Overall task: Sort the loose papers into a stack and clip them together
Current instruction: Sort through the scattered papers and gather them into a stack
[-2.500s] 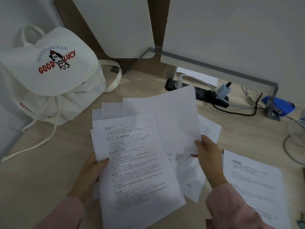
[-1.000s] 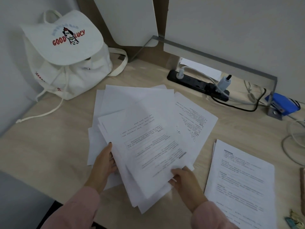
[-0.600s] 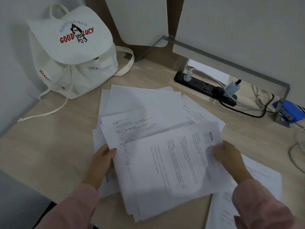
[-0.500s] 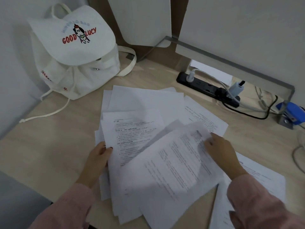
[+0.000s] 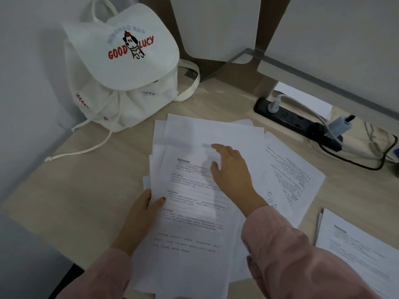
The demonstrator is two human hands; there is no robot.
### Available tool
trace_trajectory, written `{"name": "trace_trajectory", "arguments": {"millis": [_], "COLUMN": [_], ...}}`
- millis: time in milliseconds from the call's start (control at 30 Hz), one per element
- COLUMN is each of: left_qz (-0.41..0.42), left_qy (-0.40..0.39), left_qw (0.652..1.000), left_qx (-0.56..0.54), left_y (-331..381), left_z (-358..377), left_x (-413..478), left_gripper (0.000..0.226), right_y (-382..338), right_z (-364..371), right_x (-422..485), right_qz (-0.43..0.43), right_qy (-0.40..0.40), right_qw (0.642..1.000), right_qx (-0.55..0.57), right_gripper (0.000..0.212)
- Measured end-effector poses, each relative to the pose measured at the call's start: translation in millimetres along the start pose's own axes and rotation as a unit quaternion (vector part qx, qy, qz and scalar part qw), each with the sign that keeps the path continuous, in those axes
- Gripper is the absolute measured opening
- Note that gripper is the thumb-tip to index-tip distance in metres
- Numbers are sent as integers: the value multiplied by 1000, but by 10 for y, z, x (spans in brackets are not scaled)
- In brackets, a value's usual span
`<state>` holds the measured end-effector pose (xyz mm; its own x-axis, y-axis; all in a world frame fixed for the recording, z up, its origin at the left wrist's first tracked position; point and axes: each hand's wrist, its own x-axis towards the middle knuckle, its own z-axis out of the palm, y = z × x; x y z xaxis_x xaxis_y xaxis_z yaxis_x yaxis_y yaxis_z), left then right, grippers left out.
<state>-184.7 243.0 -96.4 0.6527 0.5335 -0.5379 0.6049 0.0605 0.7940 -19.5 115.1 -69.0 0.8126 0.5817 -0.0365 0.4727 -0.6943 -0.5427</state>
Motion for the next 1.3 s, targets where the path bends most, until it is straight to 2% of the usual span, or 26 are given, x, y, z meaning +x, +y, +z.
{"name": "trace_trajectory", "arguments": {"millis": [133, 300, 467, 700, 833, 933, 1000, 1033, 1100, 1167, 1233, 1300], "left_qz": [-24, -49, -67, -60, -35, -33, -29, -25, -15, -4, 11, 21], "left_qy": [58, 100, 102, 102, 115, 131, 137, 136, 133, 128, 121, 114], "left_qw": [996, 987, 982, 982, 981, 978, 975, 975, 974, 975, 977, 980], "left_qx": [-56, -113, -147, -148, -154, -160, -170, -175, -183, -183, -173, -164], "left_y": [-47, -178, -275, -334, -310, -327, -354, -359, -365, -357, -323, -284], "left_z": [-199, -450, -542, -505, -486, -529, -577, -600, -639, -652, -625, -562], "left_x": [11, -35, -86, -244, -367, -433, -478, -508, -568, -626, -676, -705], "left_gripper": [24, 29, 35, 34, 32, 34, 36, 37, 38, 36, 34, 32], "right_y": [330, 595, 686, 792, 773, 624, 531, 511, 487, 429, 385, 317], "right_z": [-87, -92, 62, 216, 191, 59, -70, -130, -277, -506, -764, -1034], "right_x": [-79, -292, -430, -412, -387, -347, -339, -342, -378, -430, -504, -628], "right_qz": [79, 8, -64, -69, -98, -100, -49, -8, 51, 96, 125, 132], "right_qy": [-93, -207, -179, -164, -133, -101, -76, -53, 2, 69, 87, 72], "right_qw": [990, 961, 934, 908, 911, 925, 941, 956, 981, 991, 982, 951], "right_qx": [-74, -182, -303, -379, -379, -353, -326, -288, -187, -60, 116, 269], "right_gripper": [49, 63, 61, 78, 54, 38, 9, 9, 23, 24, 23, 25]}}
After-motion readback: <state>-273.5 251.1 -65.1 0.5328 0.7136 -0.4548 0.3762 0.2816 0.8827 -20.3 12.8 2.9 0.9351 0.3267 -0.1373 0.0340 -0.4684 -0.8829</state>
